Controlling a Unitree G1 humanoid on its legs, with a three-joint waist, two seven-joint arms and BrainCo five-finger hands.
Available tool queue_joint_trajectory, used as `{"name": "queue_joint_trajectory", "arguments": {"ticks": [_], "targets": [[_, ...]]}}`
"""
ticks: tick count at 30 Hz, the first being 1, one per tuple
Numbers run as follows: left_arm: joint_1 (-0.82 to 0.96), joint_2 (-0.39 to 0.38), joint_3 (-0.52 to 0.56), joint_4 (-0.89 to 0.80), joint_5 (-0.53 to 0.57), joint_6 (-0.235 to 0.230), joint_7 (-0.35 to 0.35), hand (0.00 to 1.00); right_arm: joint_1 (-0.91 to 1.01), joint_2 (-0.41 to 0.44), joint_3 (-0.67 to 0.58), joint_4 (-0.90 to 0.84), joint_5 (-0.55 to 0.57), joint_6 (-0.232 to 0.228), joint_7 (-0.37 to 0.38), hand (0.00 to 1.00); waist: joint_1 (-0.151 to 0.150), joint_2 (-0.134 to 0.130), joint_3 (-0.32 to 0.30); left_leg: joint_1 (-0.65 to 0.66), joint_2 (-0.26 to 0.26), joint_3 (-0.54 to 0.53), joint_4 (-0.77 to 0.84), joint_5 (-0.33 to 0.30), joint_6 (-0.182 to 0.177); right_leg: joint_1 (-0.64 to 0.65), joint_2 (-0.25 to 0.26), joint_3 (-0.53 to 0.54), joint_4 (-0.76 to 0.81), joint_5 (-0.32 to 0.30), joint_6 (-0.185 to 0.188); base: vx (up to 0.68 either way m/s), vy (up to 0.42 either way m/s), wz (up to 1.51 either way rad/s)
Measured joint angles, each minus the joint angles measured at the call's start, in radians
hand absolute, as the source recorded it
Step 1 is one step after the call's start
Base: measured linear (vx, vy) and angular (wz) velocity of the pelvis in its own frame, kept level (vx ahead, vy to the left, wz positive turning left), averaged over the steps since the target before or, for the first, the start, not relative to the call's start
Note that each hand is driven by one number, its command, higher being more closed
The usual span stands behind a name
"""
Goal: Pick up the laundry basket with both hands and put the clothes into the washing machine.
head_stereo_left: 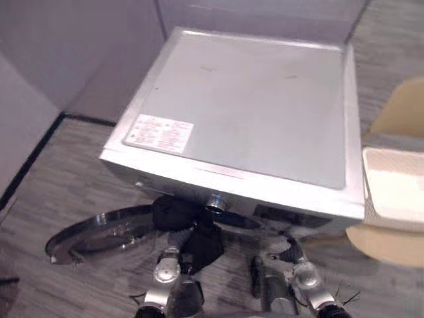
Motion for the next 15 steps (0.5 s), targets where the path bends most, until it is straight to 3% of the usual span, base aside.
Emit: {"name": "queue_joint_trajectory", "arguments": {"ticks": [2, 4, 6, 9, 12, 15], "targets": [[-0.033, 0.007, -0.004, 0.000, -0.005, 0.000, 0.003, 1.00, -0.014, 0.004, 0.000, 0.000, 0.006, 0.004, -0.005, 0.00, -0.008, -0.014, 0.032, -0.028, -0.004, 0.005, 0.036, -0.022, 0.001, -0.038, -0.001, 0.015, 0.038, -0.001, 0.002, -0.13, 0.059, -0.25], [-0.073, 0.021, -0.012, -0.011, -0.014, 0.000, 0.021, 1.00, -0.035, 0.018, -0.021, -0.019, 0.017, 0.008, -0.018, 0.00, -0.012, -0.024, 0.085, -0.094, 0.008, 0.005, 0.153, -0.084, 0.007, -0.107, -0.010, 0.025, 0.124, -0.008, 0.009, -0.28, 0.097, -0.21], [-0.102, 0.026, -0.034, -0.052, -0.014, -0.001, 0.034, 1.00, -0.052, 0.020, -0.028, -0.066, 0.035, 0.007, -0.024, 0.00, -0.011, -0.028, 0.119, -0.165, 0.021, 0.010, 0.273, -0.175, 0.025, -0.193, -0.023, 0.032, 0.240, -0.056, 0.018, -0.27, 0.049, -0.14], [-0.154, 0.024, -0.036, -0.078, -0.018, -0.001, 0.060, 1.00, -0.092, 0.034, -0.024, -0.135, 0.048, 0.016, -0.045, 0.00, -0.007, -0.036, 0.168, -0.286, 0.048, 0.013, 0.443, -0.251, 0.044, -0.316, -0.048, 0.041, 0.368, -0.093, 0.021, -0.33, 0.030, -0.13], [-0.191, 0.021, -0.030, -0.105, -0.029, -0.001, 0.081, 1.00, -0.126, 0.061, -0.023, -0.193, 0.060, 0.019, -0.059, 0.00, -0.005, -0.035, 0.188, -0.406, 0.082, 0.009, 0.548, -0.275, 0.058, -0.427, -0.055, 0.026, 0.433, -0.093, 0.019, -0.23, 0.012, -0.23], [-0.271, -0.021, 0.001, -0.188, -0.056, -0.004, 0.113, 1.00, -0.175, 0.077, -0.028, -0.320, 0.087, 0.013, -0.089, 0.00, -0.003, -0.043, 0.224, -0.626, 0.123, -0.041, 0.757, -0.328, 0.059, -0.632, -0.067, 0.014, 0.592, -0.100, 0.004, -0.20, -0.011, -0.11]]}}
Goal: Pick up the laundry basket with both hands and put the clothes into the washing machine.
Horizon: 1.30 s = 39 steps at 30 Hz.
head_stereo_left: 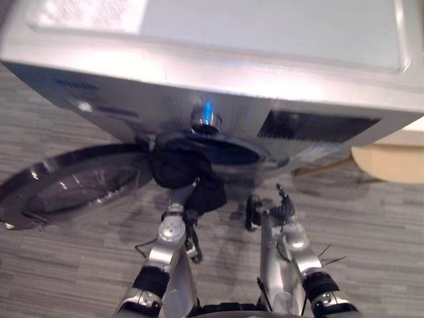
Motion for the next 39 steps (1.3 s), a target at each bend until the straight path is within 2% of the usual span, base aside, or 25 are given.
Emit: {"name": "queue_joint_trajectory", "arguments": {"ticks": [2, 4, 6, 10, 14, 15, 17, 21, 22, 26, 28, 29, 30, 32, 33, 35, 39], "targets": [[-0.093, -0.026, 0.009, -0.010, -0.015, -0.001, 0.021, 1.00, -0.047, 0.003, -0.015, -0.067, 0.019, -0.015, -0.014, 0.00, 0.002, -0.005, 0.030, -0.137, 0.011, -0.035, 0.108, -0.019, -0.005, -0.124, -0.003, -0.001, 0.089, -0.006, -0.010, -0.12, -0.045, 0.02], [-0.174, -0.036, 0.009, -0.023, -0.017, 0.000, 0.044, 1.00, -0.071, 0.002, -0.038, -0.149, 0.031, -0.035, -0.023, 0.00, -0.001, -0.009, 0.039, -0.264, 0.010, -0.067, 0.194, -0.029, -0.002, -0.242, -0.013, 0.000, 0.170, -0.013, -0.021, -0.08, -0.054, 0.11], [-0.247, -0.032, 0.010, -0.062, -0.017, 0.003, 0.075, 1.00, -0.086, 0.002, -0.074, -0.234, 0.047, -0.044, -0.051, 0.00, -0.008, -0.020, 0.045, -0.376, 0.010, -0.103, 0.284, -0.040, -0.016, -0.348, -0.020, -0.001, 0.256, -0.023, -0.032, -0.04, -0.057, 0.10], [-0.408, -0.014, 0.008, -0.117, -0.009, 0.008, 0.122, 1.00, -0.070, -0.016, -0.125, -0.346, 0.081, -0.056, -0.058, 0.00, -0.019, -0.028, 0.044, -0.496, 0.008, -0.143, 0.390, -0.054, -0.028, -0.463, -0.033, -0.002, 0.367, -0.043, -0.048, -0.02, -0.044, 0.09], [-0.624, 0.090, 0.007, -0.115, 0.035, 0.018, 0.149, 1.00, -0.042, -0.020, -0.116, -0.443, 0.087, -0.055, -0.027, 0.00, -0.037, -0.046, 0.045, -0.566, 0.010, -0.180, 0.438, -0.060, -0.046, -0.526, -0.033, -0.018, 0.414, -0.054, -0.065, -0.02, -0.055, -0.01], [-0.728, 0.146, 0.004, -0.110, 0.061, 0.030, 0.156, 1.00, -0.038, -0.018, -0.113, -0.463, 0.087, -0.060, -0.010, 0.00, -0.048, -0.059, 0.045, -0.587, 0.010, -0.186, 0.440, -0.057, -0.053, -0.545, -0.033, -0.024, 0.418, -0.055, -0.068, -0.01, -0.056, -0.04], [-0.868, 0.204, -0.013, -0.069, 0.091, 0.031, 0.179, 1.00, -0.038, -0.018, -0.107, -0.478, 0.088, -0.060, 0.006, 0.00, -0.058, -0.061, 0.044, -0.611, 0.011, -0.206, 0.448, -0.053, -0.060, -0.558, -0.033, -0.041, 0.422, -0.056, -0.069, 0.01, -0.062, -0.04], [-1.106, 0.275, -0.067, 0.032, 0.189, 0.064, 0.211, 1.00, -0.035, -0.012, -0.118, -0.500, 0.097, -0.064, 0.030, 0.00, -0.069, -0.066, 0.046, -0.637, 0.013, -0.227, 0.478, -0.056, -0.067, -0.577, -0.035, -0.052, 0.452, -0.064, -0.083, 0.03, -0.039, -0.01], [-1.130, 0.282, -0.074, 0.045, 0.210, 0.073, 0.215, 0.00, -0.035, -0.013, -0.118, -0.500, 0.098, -0.066, 0.033, 0.00, -0.069, -0.068, 0.047, -0.637, 0.012, -0.229, 0.480, -0.059, -0.070, -0.578, -0.035, -0.053, 0.454, -0.065, -0.084, 0.04, -0.037, -0.05], [-1.194, 0.323, -0.081, 0.141, 0.384, 0.133, 0.213, 0.00, -0.028, -0.021, -0.128, -0.499, 0.114, -0.080, 0.053, 0.00, -0.068, -0.072, 0.049, -0.638, 0.011, -0.230, 0.488, -0.064, -0.072, -0.584, -0.039, -0.051, 0.469, -0.074, -0.092, 0.03, -0.029, 0.03], [-1.205, 0.340, -0.079, 0.210, 0.447, 0.164, 0.187, 0.00, -0.020, -0.032, -0.128, -0.494, 0.116, -0.099, 0.069, 0.00, -0.066, -0.072, 0.049, -0.640, 0.010, -0.230, 0.488, -0.064, -0.072, -0.586, -0.041, -0.051, 0.471, -0.075, -0.093, 0.01, -0.030, 0.04], [-1.215, 0.350, -0.078, 0.273, 0.485, 0.183, 0.144, 0.00, -0.015, -0.048, -0.127, -0.482, 0.117, -0.115, 0.084, 0.00, -0.065, -0.072, 0.049, -0.642, 0.010, -0.230, 0.488, -0.067, -0.076, -0.587, -0.044, -0.052, 0.470, -0.075, -0.093, 0.00, 0.000, 0.00], [-1.218, 0.352, -0.077, 0.299, 0.497, 0.189, 0.127, 0.00, -0.015, -0.050, -0.127, -0.480, 0.119, -0.117, 0.090, 0.00, -0.065, -0.072, 0.049, -0.643, 0.010, -0.231, 0.487, -0.067, -0.076, -0.587, -0.045, -0.053, 0.470, -0.075, -0.093, 0.00, 0.000, 0.00], [-1.221, 0.351, -0.066, 0.393, 0.557, 0.218, 0.035, 0.00, -0.015, -0.053, -0.127, -0.477, 0.129, -0.119, 0.113, 0.00, -0.064, -0.072, 0.050, -0.646, 0.010, -0.232, 0.487, -0.067, -0.076, -0.587, -0.045, -0.056, 0.468, -0.075, -0.093, 0.00, 0.000, 0.00], [-1.221, 0.350, -0.062, 0.411, 0.565, 0.225, 0.015, 0.00, -0.015, -0.054, -0.127, -0.477, 0.135, -0.119, 0.119, 0.00, -0.064, -0.072, 0.050, -0.646, 0.010, -0.232, 0.486, -0.067, -0.076, -0.587, -0.045, -0.056, 0.467, -0.075, -0.093, 0.00, 0.000, 0.00], [-1.220, 0.332, -0.005, 0.480, 0.596, 0.247, -0.071, 0.00, -0.015, -0.061, -0.124, -0.473, 0.156, -0.118, 0.143, 0.00, -0.063, -0.071, 0.051, -0.647, 0.010, -0.232, 0.483, -0.066, -0.076, -0.587, -0.045, -0.056, 0.464, -0.075, -0.093, 0.00, 0.000, 0.00], [-1.217, 0.324, 0.062, 0.519, 0.634, 0.279, -0.193, 0.00, -0.014, -0.075, -0.123, -0.465, 0.180, -0.119, 0.171, 0.00, -0.057, -0.069, 0.052, -0.648, 0.010, -0.232, 0.480, -0.066, -0.075, -0.587, -0.045, -0.056, 0.463, -0.077, -0.091, 0.00, 0.000, 0.00]]}}
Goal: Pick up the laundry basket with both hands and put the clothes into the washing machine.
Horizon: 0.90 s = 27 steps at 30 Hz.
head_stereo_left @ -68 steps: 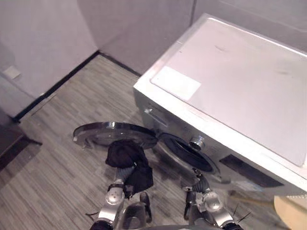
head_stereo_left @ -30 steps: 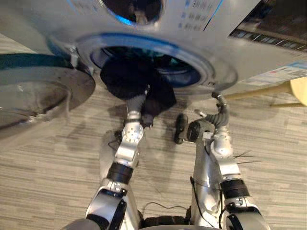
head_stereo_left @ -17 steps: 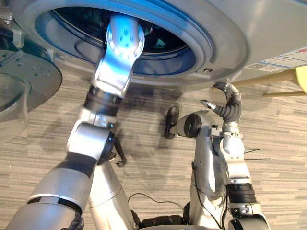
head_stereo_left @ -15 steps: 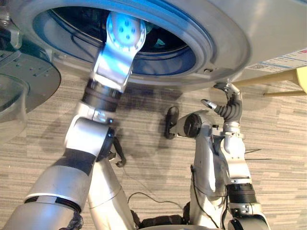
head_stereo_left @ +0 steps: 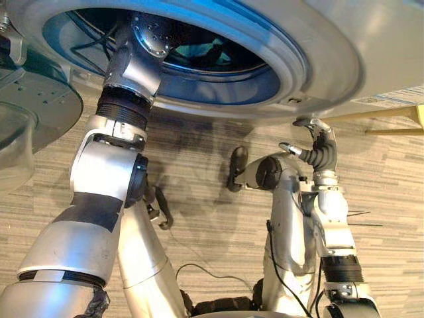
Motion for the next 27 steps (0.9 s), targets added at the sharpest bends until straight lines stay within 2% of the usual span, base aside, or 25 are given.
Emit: {"name": "queue_joint_trajectory", "arguments": {"ticks": [3, 6, 9, 12, 13, 16, 19, 20, 21, 22, 23, 24, 25, 27], "targets": [[0.000, 0.000, 0.015, -0.002, 0.000, 0.008, -0.038, 0.00, 0.000, -0.011, -0.002, 0.009, 0.013, -0.004, 0.019, 0.00, 0.008, 0.000, 0.000, 0.001, 0.001, 0.001, -0.004, 0.002, 0.003, 0.000, 0.002, 0.000, -0.002, 0.000, 0.000, 0.00, 0.000, 0.00], [0.008, 0.002, 0.004, -0.029, -0.003, 0.009, -0.042, 0.00, 0.001, -0.017, -0.003, 0.012, 0.017, -0.004, 0.032, 0.00, 0.017, 0.000, 0.000, 0.004, 0.001, 0.001, -0.005, 0.002, 0.003, 0.001, 0.007, 0.001, -0.003, 0.000, 0.000, 0.00, 0.000, 0.00], [0.052, 0.028, -0.040, -0.159, -0.035, 0.007, -0.029, 0.00, 0.001, -0.016, -0.004, 0.014, 0.017, -0.004, 0.032, 0.00, 0.024, 0.002, -0.001, 0.007, 0.001, 0.000, -0.014, 0.003, 0.002, 0.003, 0.007, -0.002, -0.007, -0.002, -0.004, 0.00, 0.000, 0.00], [0.141, 0.050, -0.056, -0.309, -0.091, -0.012, 0.024, 0.00, 0.008, -0.015, -0.008, 0.022, 0.011, -0.003, 0.031, 0.00, 0.033, 0.006, -0.002, 0.014, 0.000, -0.006, -0.029, 0.006, -0.004, 0.017, 0.005, -0.012, -0.016, -0.006, -0.011, 0.01, -0.009, 0.01], [0.193, 0.053, -0.054, -0.375, -0.102, -0.018, 0.049, 0.00, 0.016, -0.014, -0.020, 0.023, 0.007, -0.003, 0.032, 0.00, 0.047, 0.011, -0.003, 0.018, 0.000, -0.010, -0.041, 0.010, -0.010, 0.025, 0.005, -0.020, -0.026, -0.007, -0.012, 0.02, -0.022, 0.04], [0.373, 0.052, 0.001, -0.512, -0.144, -0.037, 0.099, 0.00, 0.019, 0.002, -0.025, 0.056, -0.034, 0.001, 0.031, 0.00, 0.055, 0.019, -0.006, 0.053, -0.002, -0.015, -0.082, 0.023, -0.017, 0.070, 0.000, -0.038, -0.052, -0.015, -0.025, 0.04, -0.035, 0.12], [0.528, -0.001, 0.076, -0.607, -0.207, -0.040, 0.134, 0.00, 0.034, 0.010, -0.024, 0.076, -0.072, 0.007, 0.030, 0.00, 0.076, 0.020, -0.007, 0.109, -0.002, -0.005, -0.143, 0.038, -0.030, 0.121, 0.002, -0.048, -0.091, -0.024, -0.024, 0.05, -0.052, 0.10], [0.597, -0.033, 0.084, -0.647, -0.239, -0.061, 0.140, 0.00, 0.041, 0.025, -0.019, 0.093, -0.086, 0.017, 0.030, 0.00, 0.086, 0.020, -0.008, 0.143, -0.002, -0.002, -0.178, 0.048, -0.033, 0.159, 0.005, -0.055, -0.116, -0.028, -0.026, 0.06, -0.062, 0.10], [0.692, -0.106, 0.096, -0.692, -0.279, -0.082, 0.162, 0.00, 0.059, 0.049, -0.009, 0.119, -0.104, 0.027, 0.028, 0.00, 0.101, 0.028, -0.026, 0.186, -0.002, -0.001, -0.227, 0.059, -0.042, 0.206, 0.011, -0.071, -0.157, -0.030, -0.027, 0.06, -0.063, 0.08], [0.718, -0.126, 0.097, -0.697, -0.288, -0.084, 0.167, 0.00, 0.067, 0.056, -0.005, 0.125, -0.107, 0.027, 0.027, 0.00, 0.103, 0.033, -0.043, 0.187, -0.002, -0.001, -0.239, 0.062, -0.042, 0.209, 0.012, -0.075, -0.167, -0.030, -0.027, 0.07, -0.058, 0.10], [0.816, -0.186, 0.102, -0.716, -0.311, -0.096, 0.178, 0.00, 0.100, 0.078, 0.005, 0.152, -0.115, 0.031, 0.025, 0.00, 0.104, 0.046, -0.114, 0.183, -0.004, 0.006, -0.281, 0.074, -0.038, 0.208, 0.012, -0.082, -0.199, -0.030, -0.027, 0.13, -0.065, 0.16], [0.926, -0.243, 0.105, -0.725, -0.335, -0.113, 0.188, 0.00, 0.128, 0.099, 0.028, 0.172, -0.126, 0.049, 0.025, 0.00, 0.109, 0.060, -0.160, 0.221, -0.009, 0.025, -0.339, 0.092, -0.040, 0.237, 0.011, -0.082, -0.238, -0.030, -0.027, 0.14, -0.062, 0.17], [0.949, -0.254, 0.105, -0.725, -0.337, -0.116, 0.189, 0.00, 0.132, 0.103, 0.032, 0.177, -0.127, 0.051, 0.025, 0.00, 0.111, 0.062, -0.161, 0.238, -0.011, 0.029, -0.353, 0.097, -0.043, 0.252, 0.011, -0.082, -0.247, -0.029, -0.027, 0.15, -0.055, 0.15], [1.083, -0.322, 0.106, -0.729, -0.358, -0.126, 0.193, 0.00, 0.161, 0.118, 0.050, 0.192, -0.145, 0.056, 0.025, 0.00, 0.116, 0.085, -0.189, 0.319, -0.016, 0.040, -0.432, 0.115, -0.051, 0.333, 0.012, -0.095, -0.306, -0.026, -0.032, 0.10, -0.040, 0.13]]}}
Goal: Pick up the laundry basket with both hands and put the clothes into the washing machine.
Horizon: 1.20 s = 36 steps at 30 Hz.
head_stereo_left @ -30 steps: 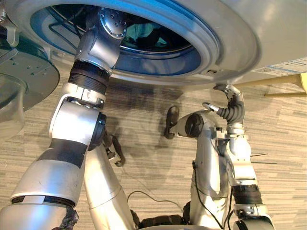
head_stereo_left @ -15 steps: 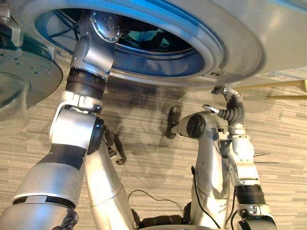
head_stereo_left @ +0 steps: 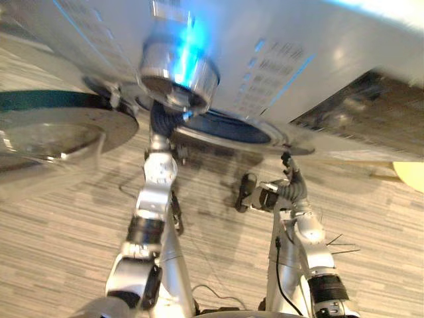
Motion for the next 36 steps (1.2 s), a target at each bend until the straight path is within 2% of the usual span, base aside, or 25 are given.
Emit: {"name": "queue_joint_trajectory", "arguments": {"ticks": [3, 8, 11, 16, 20, 21, 26, 29, 32, 36], "targets": [[0.131, -0.043, 0.000, -0.002, -0.043, -0.023, 0.002, 0.00, 0.030, -0.004, -0.003, 0.002, -0.001, 0.003, -0.002, 0.00, 0.011, 0.000, -0.035, 0.091, -0.002, 0.018, -0.095, 0.022, -0.002, 0.089, 0.004, -0.014, -0.073, -0.001, 0.008, 0.08, -0.065, 0.10], [0.303, -0.044, -0.004, 0.011, -0.178, -0.052, -0.027, 0.00, 0.083, -0.005, -0.002, 0.041, 0.001, 0.013, 0.000, 0.00, 0.013, -0.003, -0.053, 0.285, -0.005, 0.049, -0.253, 0.063, -0.003, 0.276, 0.017, -0.033, -0.196, 0.007, 0.020, 0.07, -0.073, 0.10], [0.386, -0.041, -0.008, 0.071, -0.250, -0.070, -0.077, 0.00, 0.108, -0.006, -0.002, 0.112, 0.002, 0.034, 0.001, 0.00, 0.013, -0.003, -0.053, 0.456, -0.022, 0.073, -0.378, 0.096, -0.008, 0.435, 0.018, -0.041, -0.288, 0.027, 0.021, 0.09, -0.027, 0.12], [0.480, -0.029, -0.022, 0.209, -0.353, -0.086, -0.157, 0.00, 0.160, -0.004, -0.003, 0.202, 0.012, 0.037, 0.000, 0.00, 0.012, -0.009, -0.078, 0.700, -0.042, 0.131, -0.604, 0.169, 0.008, 0.667, 0.033, -0.051, -0.497, 0.093, 0.057, 0.08, 0.037, 0.05], [0.502, -0.006, -0.020, 0.395, -0.353, -0.102, -0.187, 0.00, 0.194, -0.001, -0.006, 0.299, 0.048, 0.037, 0.001, 0.00, 0.013, -0.026, -0.150, 0.825, -0.070, 0.175, -0.788, 0.238, 0.026, 0.784, 0.040, -0.051, -0.669, 0.162, 0.082, 0.05, 0.057, -0.02], [0.491, 0.002, -0.015, 0.490, -0.338, -0.102, -0.186, 0.00, 0.189, -0.004, -0.006, 0.363, 0.060, 0.036, 0.002, 0.00, 0.007, -0.026, -0.173, 0.865, -0.082, 0.186, -0.873, 0.273, 0.031, 0.826, 0.051, -0.052, -0.754, 0.196, 0.100, 0.05, 0.089, -0.06], [0.477, 0.038, -0.002, 0.699, -0.233, -0.095, -0.185, 0.00, 0.148, -0.016, -0.006, 0.568, 0.070, 0.039, 0.004, 0.00, -0.014, -0.020, -0.209, 1.025, -0.129, 0.225, -1.157, 0.410, 0.049, 0.974, 0.086, -0.048, -1.059, 0.357, 0.114, 0.10, 0.087, -0.07], [0.472, 0.053, -0.002, 0.750, -0.187, -0.088, -0.186, 0.00, 0.147, -0.038, -0.006, 0.614, 0.068, 0.048, 0.006, 0.00, -0.015, -0.011, -0.216, 1.094, -0.156, 0.238, -1.226, 0.433, 0.057, 1.063, 0.098, -0.041, -1.193, 0.427, 0.126, 0.10, 0.117, -0.11], [0.464, 0.059, -0.003, 0.770, -0.153, -0.086, -0.186, 0.00, 0.145, -0.047, -0.007, 0.642, 0.066, 0.051, 0.006, 0.00, -0.015, -0.012, -0.223, 1.136, -0.173, 0.240, -1.246, 0.433, 0.057, 1.120, 0.100, -0.032, -1.257, 0.459, 0.135, 0.05, 0.083, -0.07], [0.437, 0.060, -0.013, 0.805, -0.126, -0.086, -0.186, 0.00, 0.087, -0.053, 0.008, 0.680, 0.046, 0.052, 0.004, 0.00, -0.015, -0.016, -0.230, 1.118, -0.197, 0.289, -1.249, 0.433, 0.063, 1.062, 0.088, 0.023, -1.242, 0.488, 0.136, -0.05, 0.047, -0.36]]}}
